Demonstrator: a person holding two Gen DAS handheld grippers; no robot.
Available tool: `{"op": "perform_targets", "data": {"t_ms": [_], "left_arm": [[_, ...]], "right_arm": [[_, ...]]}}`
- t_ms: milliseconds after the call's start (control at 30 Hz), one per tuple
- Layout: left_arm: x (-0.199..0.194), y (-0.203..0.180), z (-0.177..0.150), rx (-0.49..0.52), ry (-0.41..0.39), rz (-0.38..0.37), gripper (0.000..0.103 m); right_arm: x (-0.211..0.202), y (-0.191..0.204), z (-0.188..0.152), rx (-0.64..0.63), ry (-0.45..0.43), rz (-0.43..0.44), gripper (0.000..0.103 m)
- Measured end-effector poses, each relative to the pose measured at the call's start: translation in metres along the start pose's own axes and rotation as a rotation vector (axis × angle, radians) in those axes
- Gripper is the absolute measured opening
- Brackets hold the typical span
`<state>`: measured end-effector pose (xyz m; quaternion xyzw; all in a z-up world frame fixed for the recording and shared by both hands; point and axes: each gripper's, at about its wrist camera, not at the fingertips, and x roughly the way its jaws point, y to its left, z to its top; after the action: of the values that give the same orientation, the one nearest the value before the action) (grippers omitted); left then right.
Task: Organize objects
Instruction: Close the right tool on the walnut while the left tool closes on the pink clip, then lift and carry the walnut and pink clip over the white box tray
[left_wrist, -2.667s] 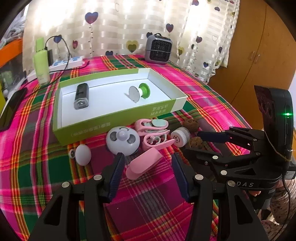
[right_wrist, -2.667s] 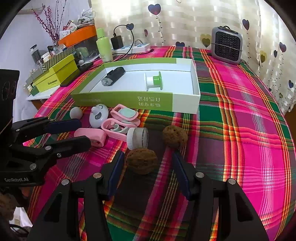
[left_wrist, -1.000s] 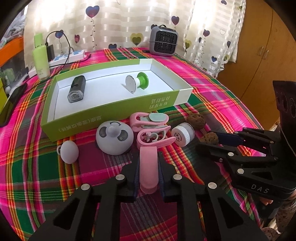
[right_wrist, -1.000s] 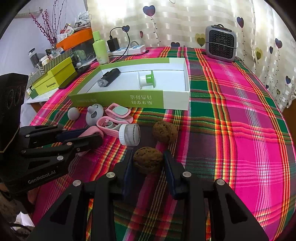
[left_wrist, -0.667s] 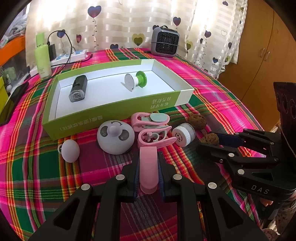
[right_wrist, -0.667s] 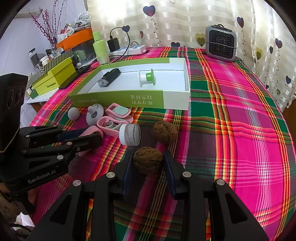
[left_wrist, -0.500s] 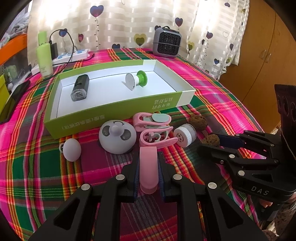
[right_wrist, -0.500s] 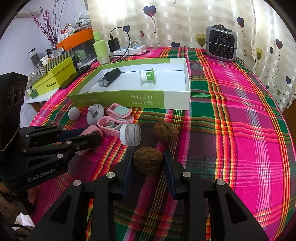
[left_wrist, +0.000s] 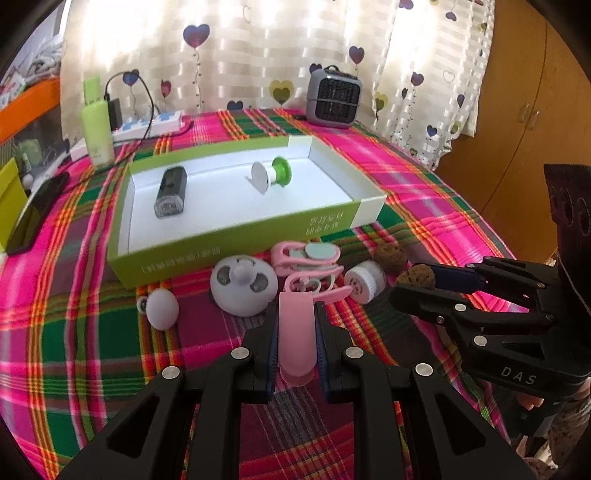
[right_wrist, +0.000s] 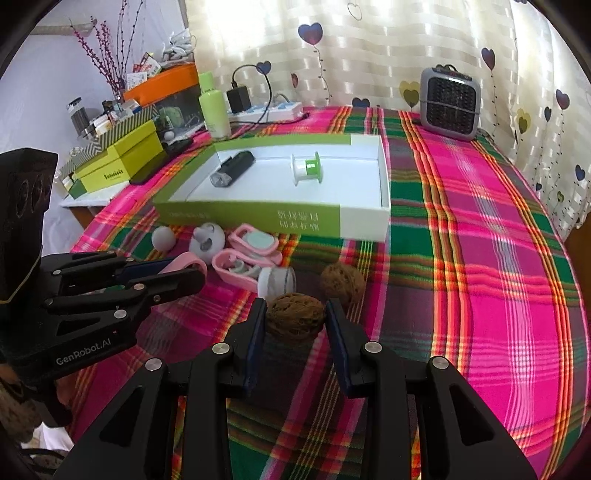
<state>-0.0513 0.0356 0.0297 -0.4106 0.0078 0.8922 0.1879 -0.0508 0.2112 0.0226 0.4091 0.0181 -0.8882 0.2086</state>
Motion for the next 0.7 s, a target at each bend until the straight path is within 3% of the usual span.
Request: {"op": "perform_targets", "data": {"t_ms": [700], "left_arm": [[0.005, 0.029, 0.045, -0.074, -0.044, 0.019, 0.016]], "right_arm": [[0.009, -0.011, 0.051, -0.034, -0.059, -0.026, 0.034]]}}
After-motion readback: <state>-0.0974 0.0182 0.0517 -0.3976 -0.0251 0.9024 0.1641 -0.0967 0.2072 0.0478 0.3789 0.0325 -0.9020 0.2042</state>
